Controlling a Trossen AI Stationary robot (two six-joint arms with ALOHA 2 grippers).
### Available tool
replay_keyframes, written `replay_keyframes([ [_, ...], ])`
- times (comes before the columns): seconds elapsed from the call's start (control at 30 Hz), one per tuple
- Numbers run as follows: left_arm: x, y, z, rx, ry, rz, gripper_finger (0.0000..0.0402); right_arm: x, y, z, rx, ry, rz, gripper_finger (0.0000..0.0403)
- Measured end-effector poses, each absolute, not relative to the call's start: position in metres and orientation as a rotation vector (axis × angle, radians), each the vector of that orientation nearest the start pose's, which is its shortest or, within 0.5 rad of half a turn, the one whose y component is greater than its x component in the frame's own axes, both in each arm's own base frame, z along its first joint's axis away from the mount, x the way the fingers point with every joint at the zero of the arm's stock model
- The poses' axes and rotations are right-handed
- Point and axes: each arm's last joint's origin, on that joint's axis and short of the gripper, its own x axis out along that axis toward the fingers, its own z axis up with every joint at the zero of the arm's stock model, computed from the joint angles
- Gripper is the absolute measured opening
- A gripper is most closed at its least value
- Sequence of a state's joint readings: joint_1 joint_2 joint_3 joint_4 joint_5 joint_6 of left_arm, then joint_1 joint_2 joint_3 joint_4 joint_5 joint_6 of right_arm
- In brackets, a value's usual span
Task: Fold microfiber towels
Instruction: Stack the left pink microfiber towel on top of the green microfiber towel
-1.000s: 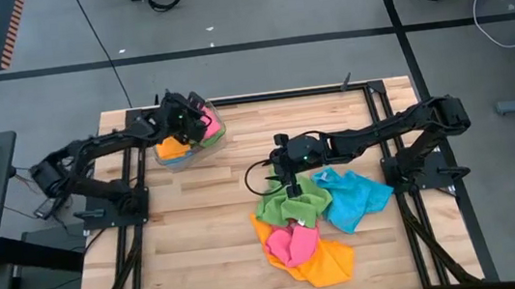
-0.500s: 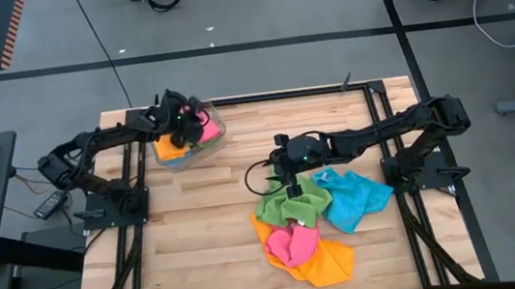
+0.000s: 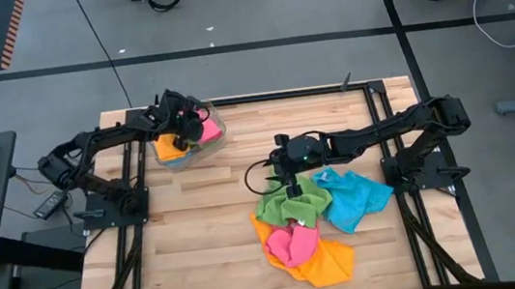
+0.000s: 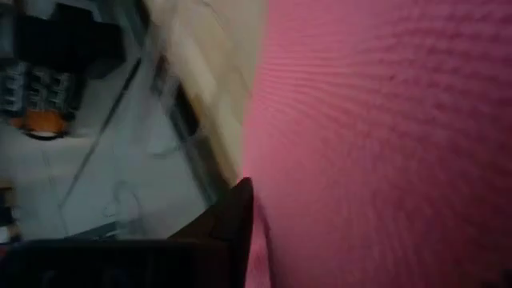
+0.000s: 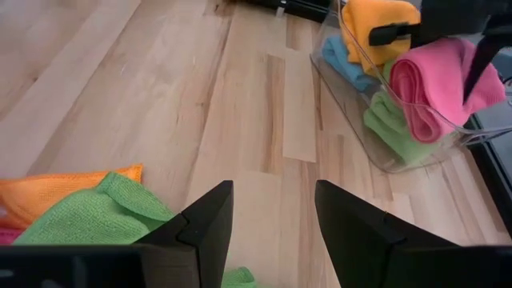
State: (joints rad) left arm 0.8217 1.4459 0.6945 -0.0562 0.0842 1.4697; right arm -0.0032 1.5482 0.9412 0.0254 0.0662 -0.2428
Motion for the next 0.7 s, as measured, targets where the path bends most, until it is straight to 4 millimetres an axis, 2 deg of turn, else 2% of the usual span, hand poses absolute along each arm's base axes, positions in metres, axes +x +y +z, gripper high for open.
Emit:
replay_keyframes([
  [0.1, 0.187, 0.198, 0.179, 0.996, 1.041, 0.039, 0.0133, 0.330, -0.003, 0.224, -0.254, 0.587, 0.003, 0.0186],
  [0.2, 0.188, 0.198, 0.183, 1.003, 1.020, 0.070, 0.0136, 0.330, -0.003, 0.224, -0.254, 0.587, 0.004, 0.0186],
  [0.3, 0.189, 0.199, 0.184, 1.010, 1.008, 0.085, 0.0105, 0.330, -0.003, 0.224, -0.254, 0.586, 0.003, 0.0186],
  [0.43, 0.192, 0.198, 0.186, 1.028, 0.987, 0.087, 0.0026, 0.330, -0.003, 0.224, -0.254, 0.587, 0.004, 0.0186],
  [0.47, 0.192, 0.197, 0.188, 1.032, 0.973, 0.085, 0.0017, 0.330, -0.003, 0.224, -0.254, 0.587, 0.004, 0.0186],
  [0.7, 0.199, 0.200, 0.214, 1.135, 0.782, 0.245, 0.0014, 0.330, -0.003, 0.224, -0.252, 0.588, 0.003, 0.0186],
])
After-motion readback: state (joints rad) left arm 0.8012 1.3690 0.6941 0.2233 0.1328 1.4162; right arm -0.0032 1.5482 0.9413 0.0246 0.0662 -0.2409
